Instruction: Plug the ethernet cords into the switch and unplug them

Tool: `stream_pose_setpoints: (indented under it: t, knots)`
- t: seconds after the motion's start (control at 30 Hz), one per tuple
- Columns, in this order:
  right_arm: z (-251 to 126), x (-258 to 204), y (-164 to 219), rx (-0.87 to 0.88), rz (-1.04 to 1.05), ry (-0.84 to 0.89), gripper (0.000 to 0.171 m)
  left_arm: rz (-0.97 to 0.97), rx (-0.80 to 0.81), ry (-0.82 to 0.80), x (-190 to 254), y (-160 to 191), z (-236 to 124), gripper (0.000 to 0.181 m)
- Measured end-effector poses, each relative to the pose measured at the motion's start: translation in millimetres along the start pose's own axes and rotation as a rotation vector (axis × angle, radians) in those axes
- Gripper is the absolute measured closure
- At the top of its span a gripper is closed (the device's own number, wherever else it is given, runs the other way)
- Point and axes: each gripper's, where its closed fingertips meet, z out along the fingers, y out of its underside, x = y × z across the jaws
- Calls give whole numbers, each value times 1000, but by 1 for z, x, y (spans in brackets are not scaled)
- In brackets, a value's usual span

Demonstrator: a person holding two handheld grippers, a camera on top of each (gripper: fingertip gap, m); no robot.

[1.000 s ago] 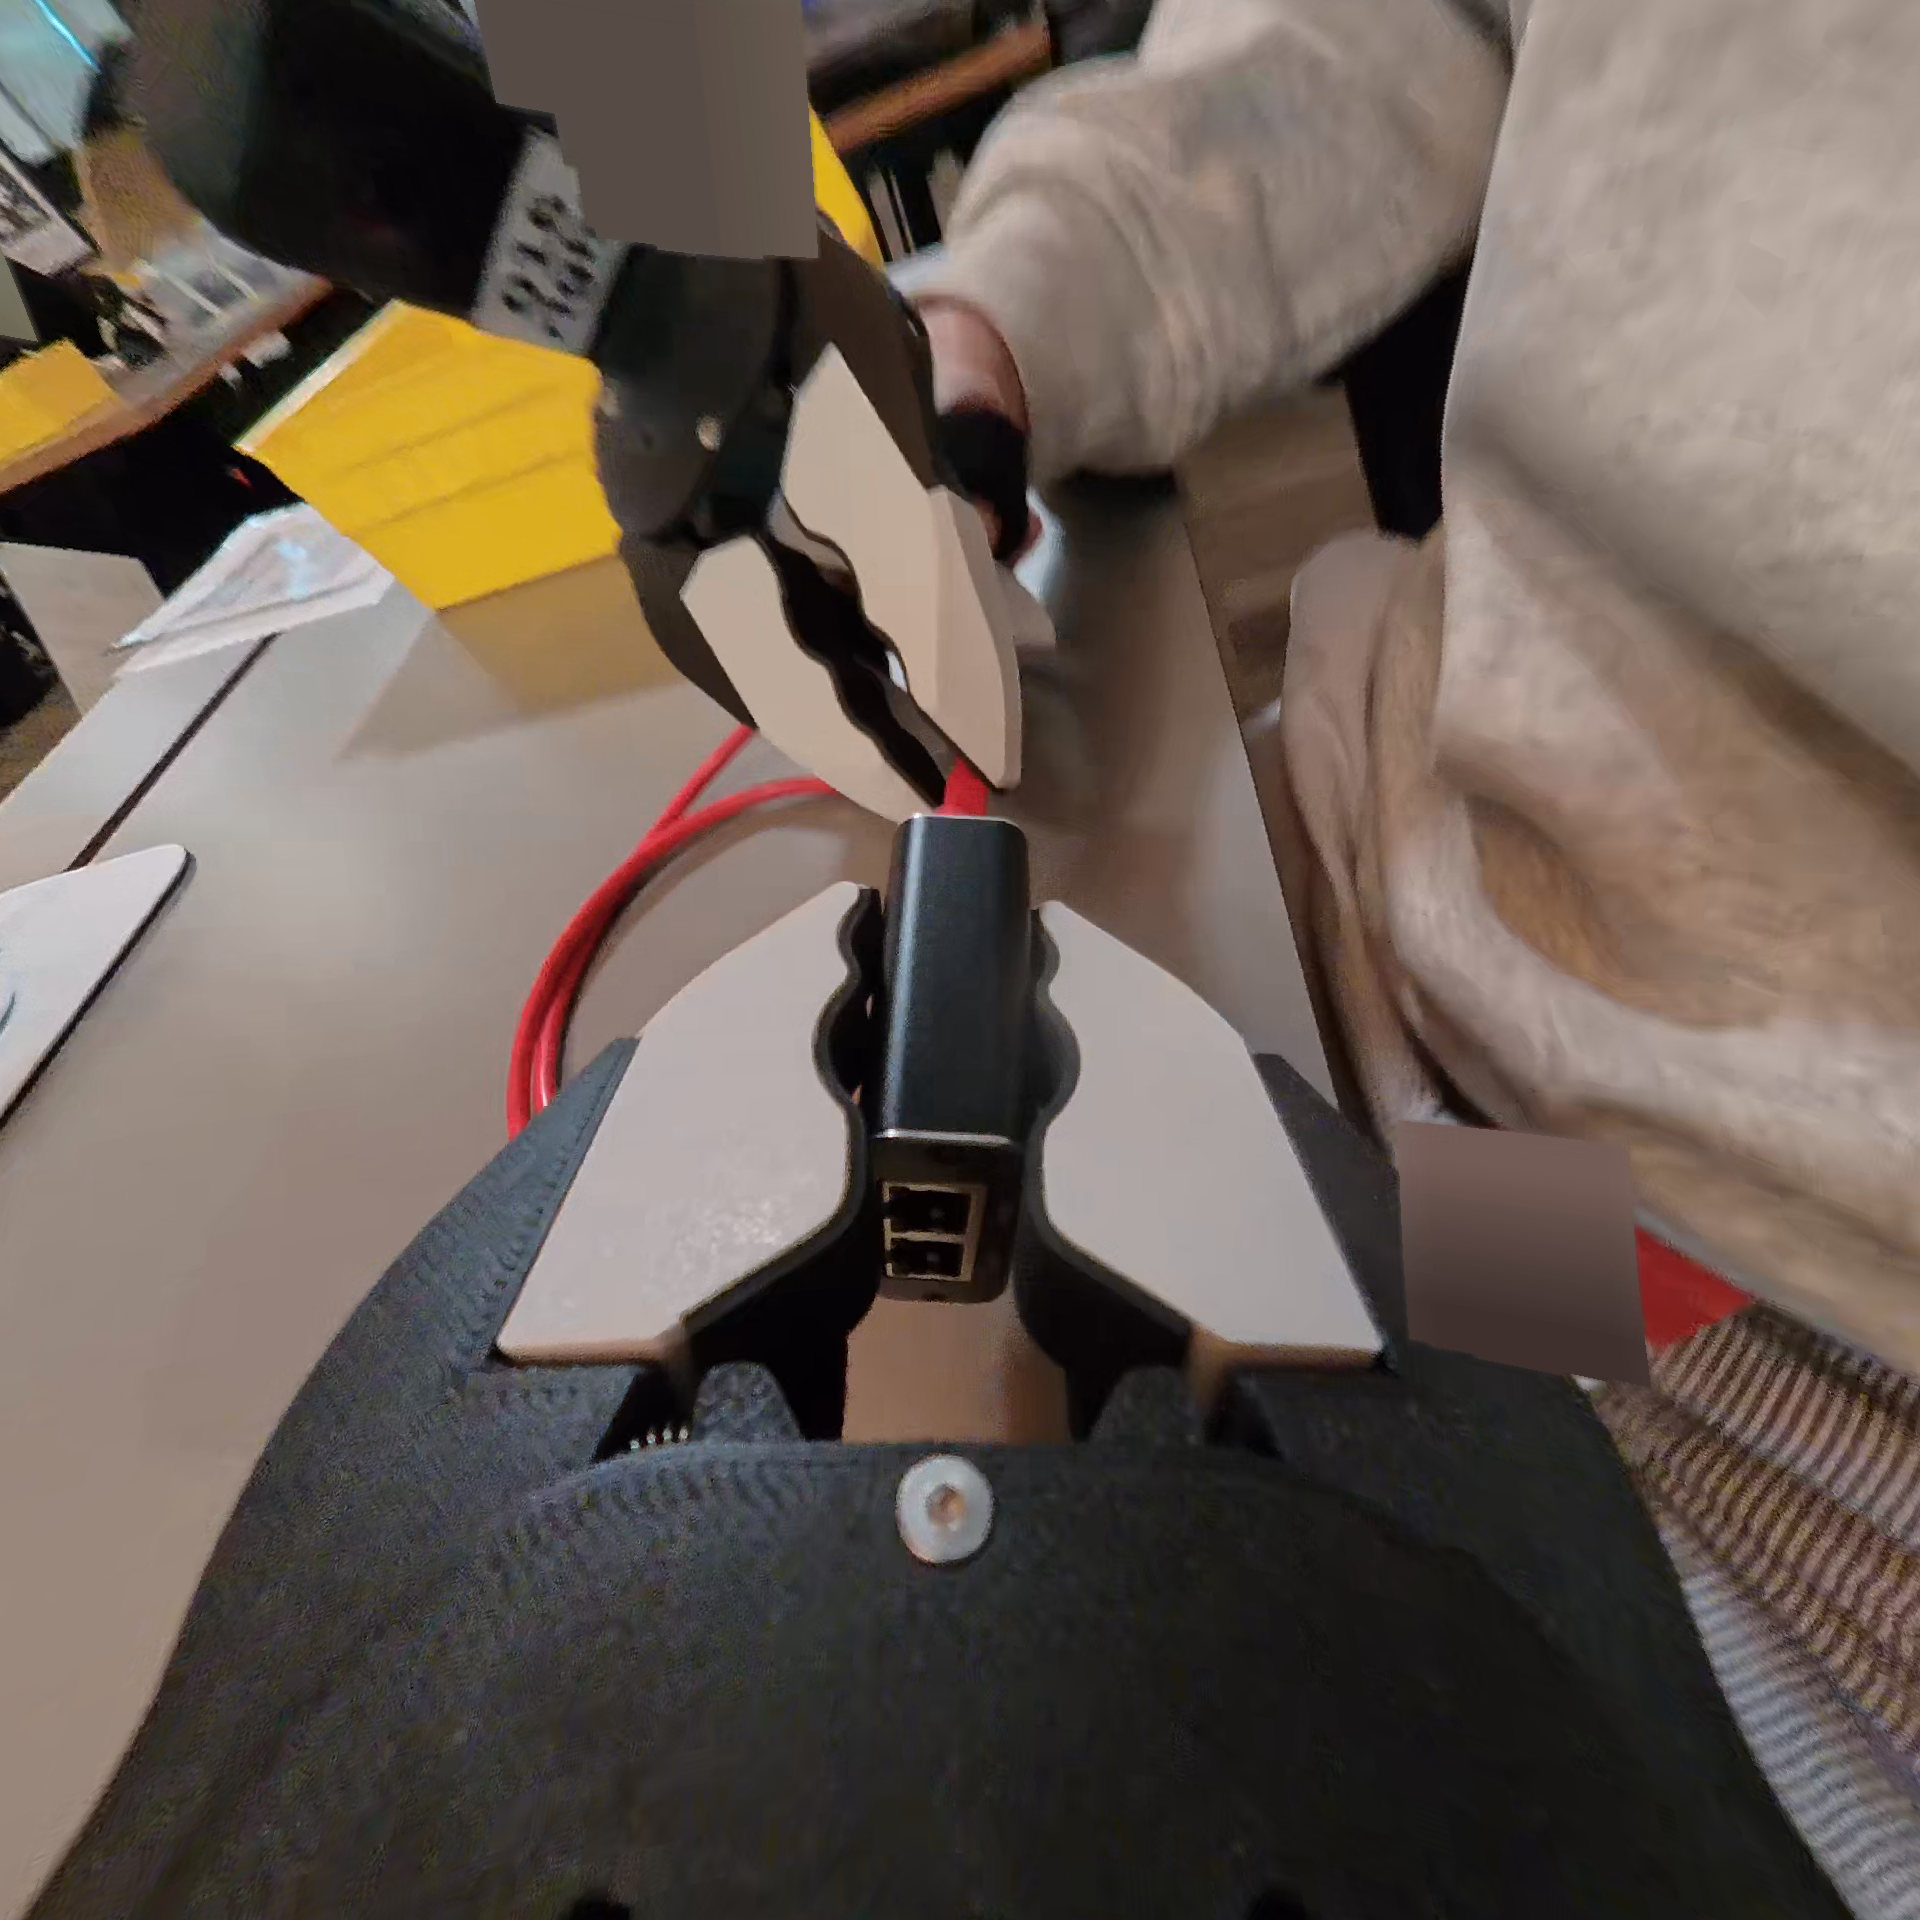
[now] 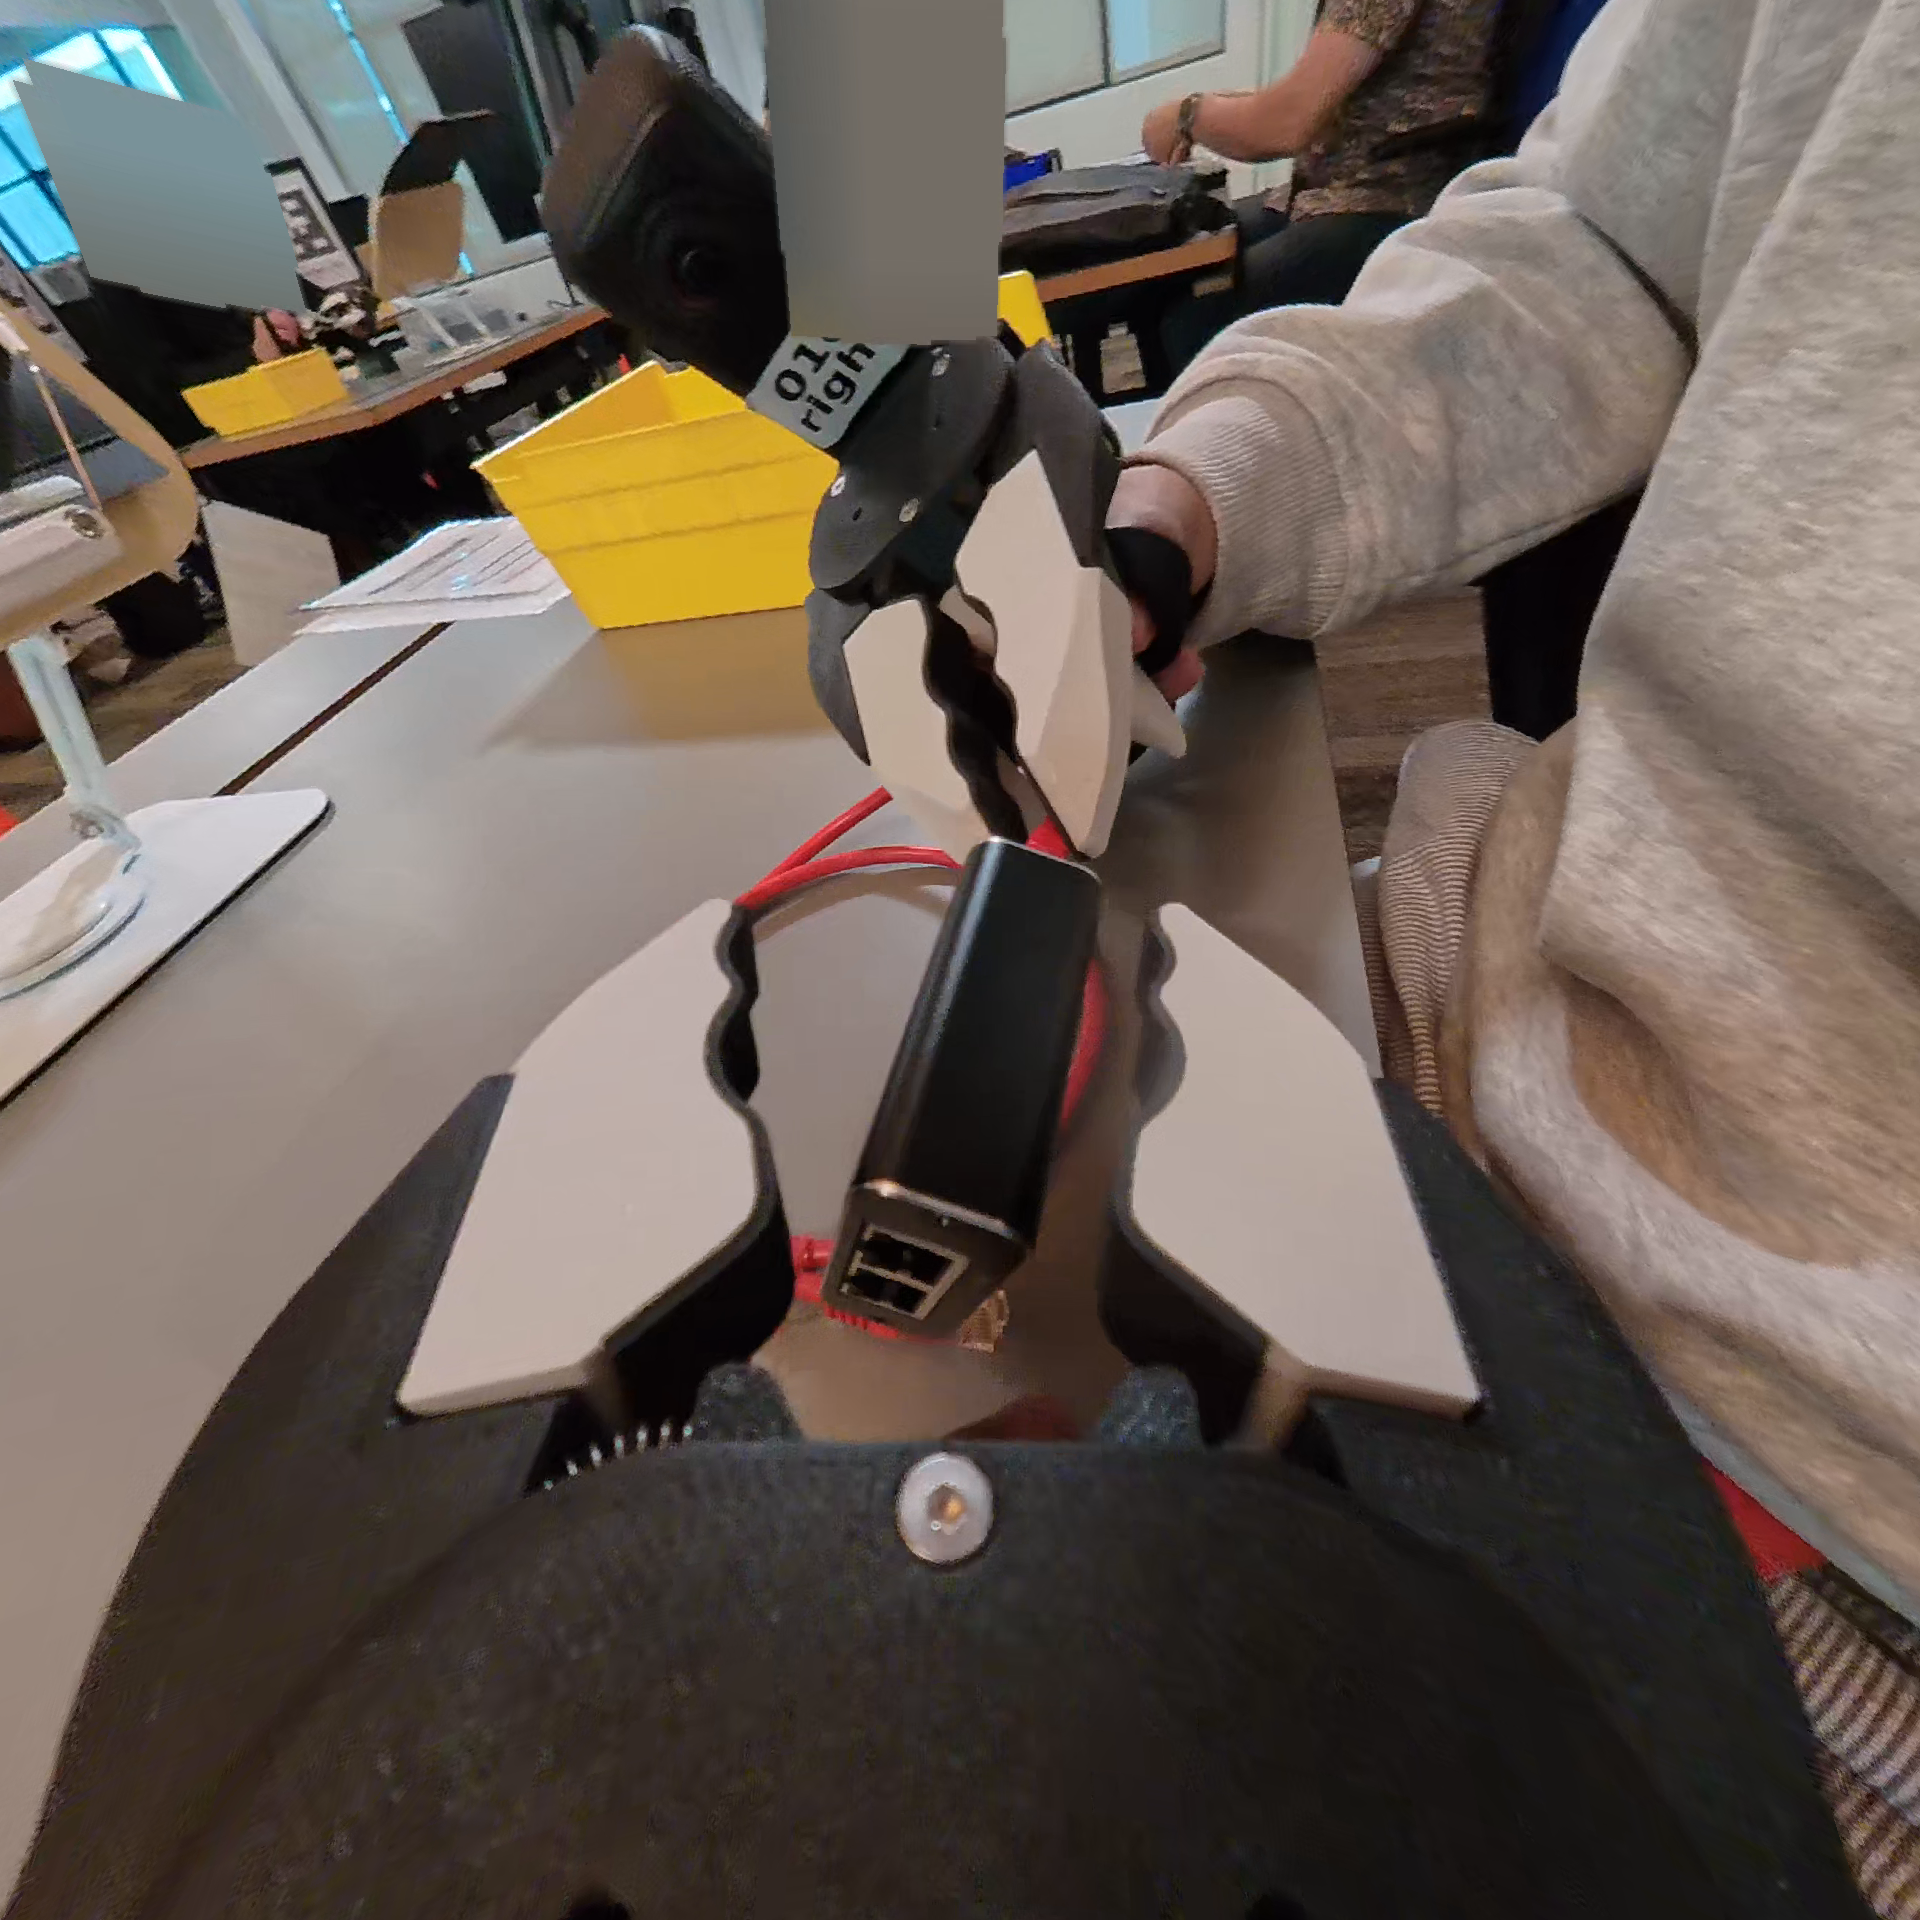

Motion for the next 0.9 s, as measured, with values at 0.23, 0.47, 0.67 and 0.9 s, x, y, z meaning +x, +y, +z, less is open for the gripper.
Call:
stream_pose_setpoints:
  t: [0.23,0.47,0.67,0.9]
  knots:
    - [-5,2,-8,51,-19,23,161,-133,82,-110,-27,-6,-11,89]
    - [-19,9,-25,166,-24,72,161,-568,324,-105,-56,-18,-35,78]
    - [-31,24,-35,252,-3,169,161,-965,609,-46,-78,-27,-52,59]
    - [-27,28,-34,260,38,184,161,-921,528,-65,-61,-32,-26,38]
